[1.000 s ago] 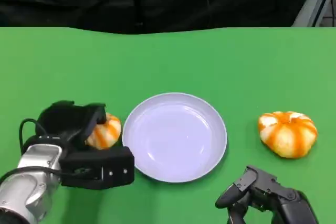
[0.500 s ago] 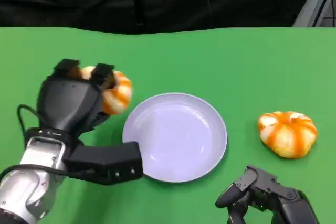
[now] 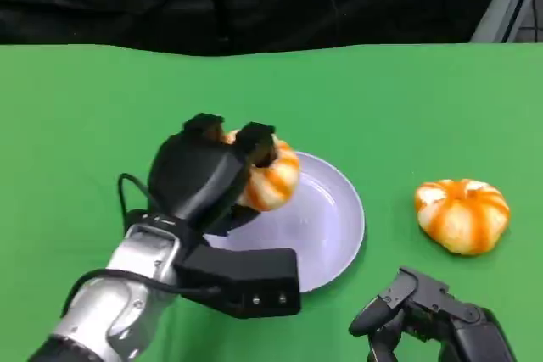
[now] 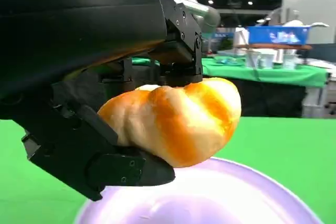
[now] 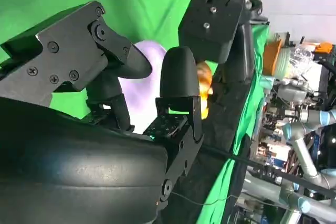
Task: Grasp the bread from the table and place it into the plate.
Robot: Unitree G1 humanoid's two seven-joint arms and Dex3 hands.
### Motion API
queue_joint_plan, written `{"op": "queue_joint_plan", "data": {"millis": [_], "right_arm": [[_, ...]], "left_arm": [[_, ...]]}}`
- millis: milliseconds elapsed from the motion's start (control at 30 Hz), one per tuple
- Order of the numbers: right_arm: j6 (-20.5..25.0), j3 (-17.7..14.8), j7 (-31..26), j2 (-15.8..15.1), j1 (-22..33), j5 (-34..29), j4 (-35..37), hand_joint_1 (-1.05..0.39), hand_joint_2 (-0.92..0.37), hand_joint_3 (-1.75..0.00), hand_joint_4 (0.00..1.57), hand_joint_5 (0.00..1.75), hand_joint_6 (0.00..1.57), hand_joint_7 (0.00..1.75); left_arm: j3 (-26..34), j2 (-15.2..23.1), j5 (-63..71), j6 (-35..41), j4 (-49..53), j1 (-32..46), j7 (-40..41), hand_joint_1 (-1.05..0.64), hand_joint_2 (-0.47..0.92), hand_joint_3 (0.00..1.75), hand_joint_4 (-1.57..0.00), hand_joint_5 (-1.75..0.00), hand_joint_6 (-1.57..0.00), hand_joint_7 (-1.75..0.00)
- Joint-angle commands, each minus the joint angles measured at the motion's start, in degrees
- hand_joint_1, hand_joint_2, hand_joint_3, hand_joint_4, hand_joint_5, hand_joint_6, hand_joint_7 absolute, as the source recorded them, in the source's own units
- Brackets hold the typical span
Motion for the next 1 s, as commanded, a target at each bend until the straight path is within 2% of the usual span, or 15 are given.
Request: {"op": "queue_joint_plan", "data": {"millis": [33, 67, 133, 167, 200, 233, 300, 367, 400, 433, 533, 633, 867, 1000], "right_arm": [[-0.51, -0.45, -0.22, -0.36, 0.25, 0.56, -0.07, -0.1, -0.5, -1.13, 0.67, 1.62, 0.69, 1.31], [-0.38, -0.45, -0.2, -0.34, 0.27, 0.66, -0.13, -0.1, -0.5, -1.13, 0.67, 1.62, 0.69, 1.31], [-0.19, -0.43, -0.17, -0.31, 0.33, 0.78, -0.27, -0.1, -0.5, -1.13, 0.67, 1.62, 0.69, 1.3], [-0.12, -0.4, -0.17, -0.3, 0.36, 0.77, -0.32, -0.1, -0.5, -1.13, 0.68, 1.62, 0.69, 1.3], [-0.09, -0.38, -0.17, -0.31, 0.4, 0.74, -0.36, -0.1, -0.5, -1.13, 0.68, 1.62, 0.69, 1.3], [-0.1, -0.37, -0.15, -0.34, 0.45, 0.73, -0.41, -0.1, -0.5, -1.12, 0.68, 1.62, 0.69, 1.3], [-0.12, -0.35, -0.13, -0.38, 0.49, 0.74, -0.46, -0.1, -0.5, -1.12, 0.67, 1.62, 0.69, 1.3], [-0.37, -0.36, -0.15, -0.43, 0.48, 0.68, -0.36, -0.1, -0.51, -1.11, 0.67, 1.62, 0.69, 1.3], [-0.55, -0.37, -0.17, -0.47, 0.46, 0.64, -0.28, -0.11, -0.51, -1.11, 0.67, 1.63, 0.69, 1.3], [-0.69, -0.37, -0.16, -0.49, 0.47, 0.66, -0.23, -0.11, -0.51, -1.1, 0.67, 1.63, 0.69, 1.3], [-0.71, -0.39, -0.22, -0.51, 0.65, 0.64, -0.38, -0.12, -0.52, -1.09, 0.66, 1.62, 0.69, 1.3], [-0.69, -0.42, -0.33, -0.53, 0.72, 0.38, -0.49, -0.12, -0.52, -1.08, 0.66, 1.61, 0.69, 1.3], [-0.52, -0.58, -0.12, -0.55, 0.58, 0.87, -0.45, -0.12, -0.52, -1.08, 0.66, 1.61, 0.69, 1.29], [-0.29, -0.45, -0.12, -0.49, 0.73, 0.8, -0.65, -0.12, -0.52, -1.08, 0.67, 1.61, 0.69, 1.29]], "left_arm": [[-0.84, -1.26, -1.99, -1.55, 3.67, -2.79, -3.4, -0.22, 0.45, 0.96, -0.89, -1.75, -0.72, -1.67], [-0.91, -1.8, -2.77, -2.01, 4.59, -3.21, -4.3, -0.22, 0.44, 0.98, -0.88, -1.75, -0.71, -1.68], [-0.65, -2.44, -4.62, -1.79, 5.15, -3.65, -7.4, -0.21, 0.43, 0.97, -0.83, -1.75, -0.72, -1.61], [-0.49, -2.65, -5.53, -1.25, 4.96, -3.79, -9.64, -0.22, 0.47, 0.89, -0.75, -1.72, -0.7, -1.38], [-0.46, -2.69, -6.18, -0.42, 4.48, -3.89, -12.06, -0.23, 0.55, 0.73, -0.67, -1.66, -0.69, -1.12], [-0.61, -2.5, -6.58, 0.28, 3.87, -4.06, -14.82, -0.25, 0.64, 0.58, -0.64, -1.61, -0.69, -0.94], [-0.77, -2.22, -6.75, 1.05, 3.03, -4.18, -17.69, -0.27, 0.82, 0.26, -0.52, -1.3, -0.64, -0.5], [-1.14, -1.53, -6.62, 1.85, 2.4, -4.48, -21.15, -0.28, 0.88, 0.17, -0.5, -1.24, -0.65, -0.37], [-1.41, -1.05, -6.49, 2.35, 2.06, -4.69, -23.35, -0.4, 0.9, 0.16, -0.2, -0.97, -0.42, -0.21], [-1.48, -0.67, -6.61, 2.84, 1.59, -4.71, -25.37, -0.46, 0.91, 0.16, -0.1, -0.85, -0.33, -0.16], [-1.42, 0.28, -7.21, 3.22, 0.15, -4.57, -29.68, -0.59, 0.92, 0.2, -0.01, -0.59, -0.21, -0.09], [-1.58, 1.11, -7.41, 3.05, -0.53, -4.85, -32.87, -0.65, 0.92, 0.26, 0.0, -0.48, -0.18, -0.07], [-1.63, 2.8, -8.04, 1.62, -0.86, -5.79, -38.18, -0.69, 0.92, 0.34, 0.0, -0.46, -0.23, -0.09], [-0.98, 3.29, -8.75, 0.89, -1.5, -5.56, -38.34, -0.68, 0.92, 0.33, -0.01, -0.54, -0.29, -0.1]]}}
